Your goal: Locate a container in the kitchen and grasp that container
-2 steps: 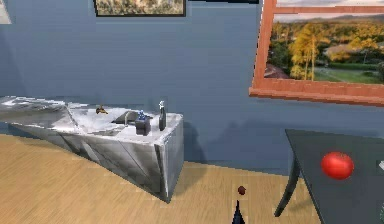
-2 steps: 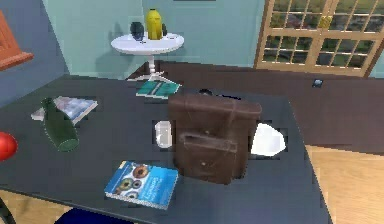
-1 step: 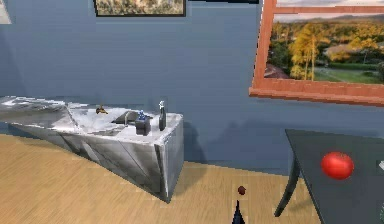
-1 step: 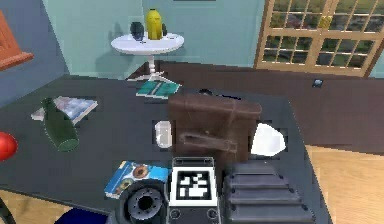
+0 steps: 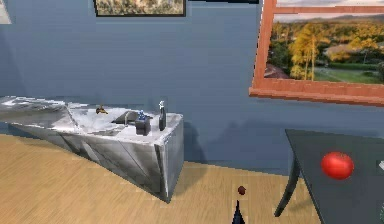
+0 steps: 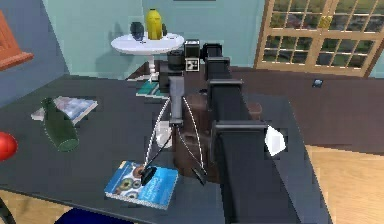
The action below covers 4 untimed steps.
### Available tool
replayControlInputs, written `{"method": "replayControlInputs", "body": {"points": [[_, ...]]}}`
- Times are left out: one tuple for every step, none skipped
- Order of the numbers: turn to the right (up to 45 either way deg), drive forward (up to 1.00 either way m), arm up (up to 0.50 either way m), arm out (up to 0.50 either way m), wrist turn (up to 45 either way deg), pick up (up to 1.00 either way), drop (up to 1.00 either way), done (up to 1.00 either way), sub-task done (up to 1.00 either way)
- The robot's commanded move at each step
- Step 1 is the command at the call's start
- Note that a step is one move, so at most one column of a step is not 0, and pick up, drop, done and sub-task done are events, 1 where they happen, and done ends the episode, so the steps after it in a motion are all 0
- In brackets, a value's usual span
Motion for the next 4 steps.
{"method": "replayControlInputs", "body": {"points": [[0.0, 0.00, 0.00, 0.00, 45.0, 0.00, 0.00, 0.00, 0.00], [0.0, 0.00, 0.00, 0.00, 45.0, 0.00, 0.00, 0.00, 0.00], [0.0, 0.00, 0.00, 0.00, 45.0, 0.00, 0.00, 0.00, 0.00], [0.0, 0.00, 0.00, 0.00, 12.0, 0.00, 0.00, 0.00, 0.00]]}}
